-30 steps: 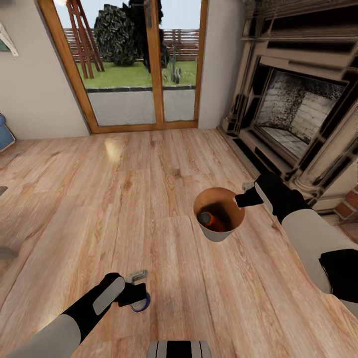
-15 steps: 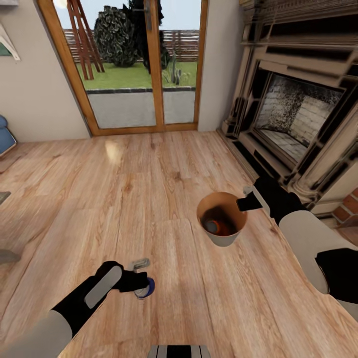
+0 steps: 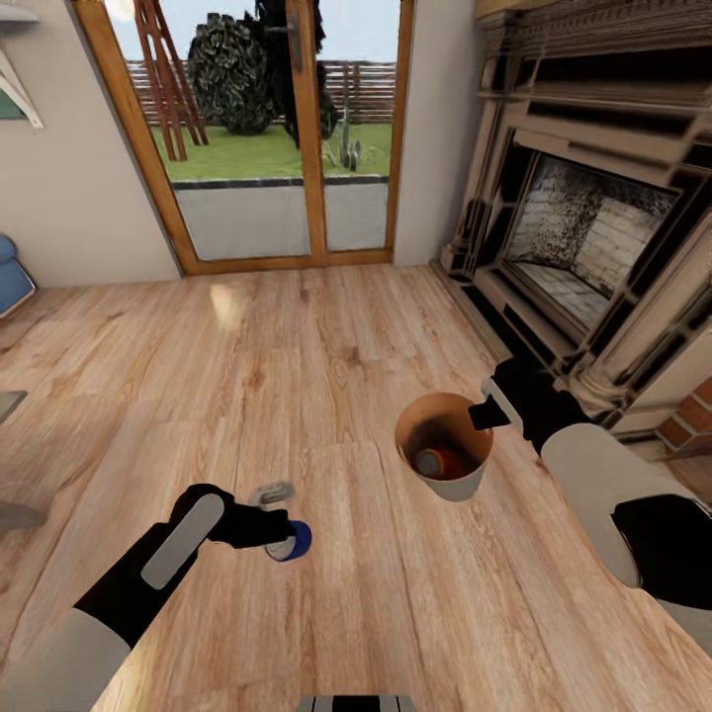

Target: Put the three can of soda from the living room inside the tash can in the kitchen.

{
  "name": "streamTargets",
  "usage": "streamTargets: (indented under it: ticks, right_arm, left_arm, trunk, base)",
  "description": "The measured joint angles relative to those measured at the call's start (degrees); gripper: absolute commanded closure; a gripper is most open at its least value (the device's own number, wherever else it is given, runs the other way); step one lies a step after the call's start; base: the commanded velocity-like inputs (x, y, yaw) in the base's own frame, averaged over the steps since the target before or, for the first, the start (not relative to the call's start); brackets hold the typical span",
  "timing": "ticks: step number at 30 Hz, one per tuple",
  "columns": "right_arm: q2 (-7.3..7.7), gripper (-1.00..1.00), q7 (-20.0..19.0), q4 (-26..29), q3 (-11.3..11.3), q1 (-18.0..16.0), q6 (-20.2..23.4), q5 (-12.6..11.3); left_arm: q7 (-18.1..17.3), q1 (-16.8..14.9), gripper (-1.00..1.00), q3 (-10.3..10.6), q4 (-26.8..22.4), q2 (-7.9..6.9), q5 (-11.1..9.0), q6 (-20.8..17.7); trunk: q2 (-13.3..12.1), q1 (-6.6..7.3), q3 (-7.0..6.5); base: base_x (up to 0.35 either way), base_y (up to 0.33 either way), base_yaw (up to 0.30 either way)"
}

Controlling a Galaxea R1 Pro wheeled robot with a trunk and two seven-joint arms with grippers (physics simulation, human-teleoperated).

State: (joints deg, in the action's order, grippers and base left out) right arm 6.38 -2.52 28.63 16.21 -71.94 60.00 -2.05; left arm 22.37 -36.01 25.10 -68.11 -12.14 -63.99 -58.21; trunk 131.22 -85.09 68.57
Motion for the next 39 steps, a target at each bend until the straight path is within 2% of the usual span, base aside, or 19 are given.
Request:
streamTargets:
  ticks: [5, 10, 12, 13, 16, 17, 19, 22, 24, 25, 29, 33, 36, 39]
  right_arm:
    - [-0.39, 1.00, 0.5, -2.0, 0.1, 0.6, 0.0, -0.4]
    - [-1.28, 1.00, 1.2, -8.4, 0.2, 1.0, -1.0, 0.4]
    - [-2.10, 1.00, 3.3, -10.3, -0.1, 1.1, -3.0, -0.6]
    - [-2.91, 1.00, 5.8, -11.6, -0.3, 1.1, -4.4, -1.3]
    - [-4.62, 1.00, 11.2, -13.7, -0.1, 1.5, -7.3, -0.3]
    - [-5.23, 1.00, 13.3, -14.3, 0.0, 2.0, -8.6, 0.2]
    - [-5.75, 1.00, 14.7, -14.7, 0.1, 2.4, -9.5, 0.5]
    - [-6.54, 1.00, 16.1, -15.2, -0.4, 3.0, -11.0, -1.1]
    - [-6.81, 1.00, 16.6, -15.3, -0.6, 3.4, -12.6, -1.4]
    - [-6.91, 1.00, 16.8, -15.4, -0.5, 3.8, -13.6, -1.1]
    - [-7.07, 1.00, 17.2, -15.6, -0.1, 4.6, -15.2, -0.1]
    - [-7.15, 1.00, 17.8, -15.7, -0.4, 5.0, -16.0, -1.0]
    - [-7.31, 1.00, 18.4, -16.1, -0.1, 5.2, -16.6, -0.2]
    - [-7.85, 1.00, 19.6, -17.5, -0.4, 5.3, -19.0, -0.7]
  left_arm:
    - [0.0, -0.7, 1.00, -0.8, -1.6, 0.00, -0.1, -1.8]
    - [0.0, -2.1, 1.00, -1.0, -2.8, 0.00, -0.4, -1.8]
    - [0.0, -2.7, 1.00, -1.0, -3.8, 0.01, -0.4, -1.7]
    - [0.0, -3.0, 1.00, -1.0, -4.7, 0.01, -0.4, -1.7]
    - [0.0, -3.6, 1.00, -1.0, -6.4, 0.01, -1.0, -1.7]
    - [0.0, -4.0, 1.00, -1.0, -7.0, -0.02, -1.5, -1.7]
    - [0.0, -4.3, 1.00, -1.0, -7.6, -0.09, -2.1, -1.8]
    - [-0.1, -4.9, 1.00, -1.0, -8.8, -0.41, -3.1, -1.8]
    - [0.0, -5.2, 1.00, -1.0, -9.4, -1.06, -4.6, -1.8]
    - [0.0, -5.6, 1.00, -1.0, -9.7, -1.42, -5.9, -1.7]
    - [0.0, -7.4, 1.00, -1.0, -10.1, -1.91, -8.7, -1.7]
    - [-0.1, -8.9, 1.00, -0.9, -10.1, -2.05, -9.8, -1.8]
    - [-0.1, -9.3, 1.00, -1.0, -10.1, -2.03, -10.3, -1.8]
    - [-0.2, -9.6, 1.00, -0.9, -10.1, -1.71, -11.7, -1.8]
  trunk:
    - [-2.0, 1.10, -0.89]
    - [-4.0, 2.19, -1.79]
    - [-4.8, 2.64, -2.16]
    - [-5.2, 2.85, -2.33]
    - [-6.4, 3.51, -2.87]
    - [-6.8, 3.73, -3.05]
    - [-7.6, 4.17, -3.41]
    - [-8.8, 4.83, -3.95]
    - [-9.6, 5.27, -4.31]
    - [-10.0, 5.49, -4.49]
    - [-11.6, 6.37, -5.21]
    - [-13.2, 7.25, -5.93]
    - [-14.4, 7.91, -6.47]
    - [-15.6, 8.57, -7.00]
  base:
    - [0.000, 0.000, 0.000]
    - [0.000, 0.000, 0.000]
    - [0.000, 0.000, 0.000]
    - [0.000, 0.000, 0.000]
    - [0.000, 0.000, 0.000]
    - [0.000, 0.000, 0.000]
    - [0.000, 0.000, 0.000]
    - [0.000, 0.000, 0.000]
    - [0.000, 0.000, 0.000]
    - [0.000, 0.000, 0.000]
    - [0.000, 0.000, 0.000]
    - [0.000, 0.000, 0.000]
    - [0.000, 0.000, 0.000]
    - [0.000, 0.000, 0.000]
